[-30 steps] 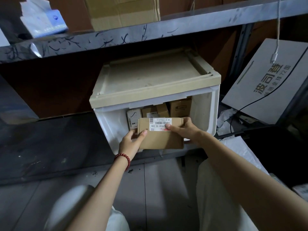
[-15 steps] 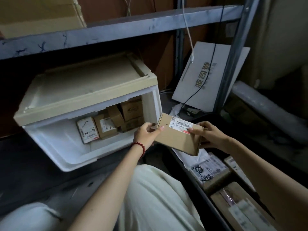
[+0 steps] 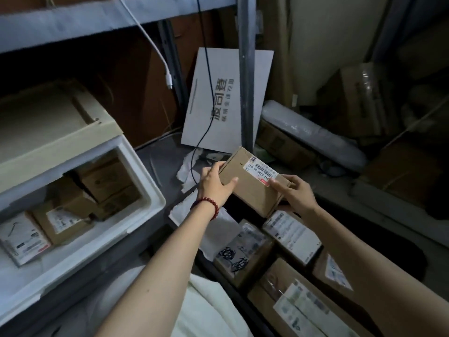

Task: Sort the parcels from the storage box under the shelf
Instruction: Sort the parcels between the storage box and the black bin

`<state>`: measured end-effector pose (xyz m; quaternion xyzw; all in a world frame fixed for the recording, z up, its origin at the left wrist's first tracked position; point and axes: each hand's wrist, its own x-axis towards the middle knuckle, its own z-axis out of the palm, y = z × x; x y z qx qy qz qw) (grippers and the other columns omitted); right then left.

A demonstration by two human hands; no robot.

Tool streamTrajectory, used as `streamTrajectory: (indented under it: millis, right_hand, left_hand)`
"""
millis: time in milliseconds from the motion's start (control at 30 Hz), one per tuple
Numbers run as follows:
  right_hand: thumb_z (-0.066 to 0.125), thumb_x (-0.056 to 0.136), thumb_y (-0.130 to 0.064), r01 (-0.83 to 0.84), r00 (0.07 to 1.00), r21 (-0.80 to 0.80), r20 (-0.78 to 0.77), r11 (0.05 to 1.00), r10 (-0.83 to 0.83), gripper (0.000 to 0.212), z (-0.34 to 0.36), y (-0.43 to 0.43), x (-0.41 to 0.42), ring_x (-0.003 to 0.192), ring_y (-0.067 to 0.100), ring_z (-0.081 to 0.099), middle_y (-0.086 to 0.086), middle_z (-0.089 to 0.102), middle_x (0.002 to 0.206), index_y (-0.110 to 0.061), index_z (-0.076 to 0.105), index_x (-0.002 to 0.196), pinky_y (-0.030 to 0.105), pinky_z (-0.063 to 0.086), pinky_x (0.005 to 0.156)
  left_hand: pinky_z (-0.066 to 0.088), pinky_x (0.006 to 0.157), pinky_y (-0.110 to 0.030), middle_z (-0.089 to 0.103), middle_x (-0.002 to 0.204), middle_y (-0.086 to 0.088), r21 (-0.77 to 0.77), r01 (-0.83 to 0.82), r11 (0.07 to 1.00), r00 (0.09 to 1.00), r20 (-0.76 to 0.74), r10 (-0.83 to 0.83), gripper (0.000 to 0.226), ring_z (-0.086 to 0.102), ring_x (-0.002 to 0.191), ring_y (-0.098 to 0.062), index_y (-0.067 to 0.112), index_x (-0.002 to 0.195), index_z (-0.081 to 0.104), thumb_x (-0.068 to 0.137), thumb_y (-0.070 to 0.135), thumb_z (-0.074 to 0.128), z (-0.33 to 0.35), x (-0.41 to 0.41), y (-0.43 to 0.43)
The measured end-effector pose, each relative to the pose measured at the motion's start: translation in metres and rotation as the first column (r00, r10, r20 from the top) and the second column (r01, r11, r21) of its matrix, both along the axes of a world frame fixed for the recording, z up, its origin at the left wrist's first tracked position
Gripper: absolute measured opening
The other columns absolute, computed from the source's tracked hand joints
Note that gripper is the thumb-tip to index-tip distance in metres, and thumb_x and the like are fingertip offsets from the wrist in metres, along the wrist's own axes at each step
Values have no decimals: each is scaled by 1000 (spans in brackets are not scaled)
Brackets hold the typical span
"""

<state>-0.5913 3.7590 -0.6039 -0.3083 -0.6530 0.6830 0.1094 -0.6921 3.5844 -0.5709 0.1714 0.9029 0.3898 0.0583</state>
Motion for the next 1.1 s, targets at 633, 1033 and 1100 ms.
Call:
streamTrajectory:
  millis: [633, 1033, 1100]
  right_hand:
    - [67, 78, -59, -396, 834, 453, 541, 799, 106, 63, -79, 46, -89, 112, 23, 59, 5, 62, 125, -24, 55, 129, 33, 50, 85]
    - [62, 85, -51, -617, 612, 267, 754, 740, 239, 61, -116, 46, -121, 118, 24, 55, 8, 57, 131, -19, 51, 135, 26, 42, 82]
    - [62, 84, -55, -650, 588, 250, 763, 718, 267, 62, -119, 42, -123, 118, 24, 54, 7, 56, 131, -20, 51, 135, 25, 42, 82]
  left_hand:
    - [38, 100, -35, 36, 139, -16, -255, 187, 949, 958, 260, -119, 83, 47, 123, -32, 22, 147, 20, 82, 33, 71, -114, -86, 61]
    - [36, 105, -47, 19, 149, -17, -419, 296, 859, 922, 361, -141, 96, 35, 130, -40, 21, 151, 6, 82, 44, 67, -165, -107, 85]
    - [36, 105, -49, 18, 150, -17, -436, 305, 847, 914, 385, -131, 98, 32, 131, -41, 27, 151, 0, 82, 44, 67, -170, -109, 81]
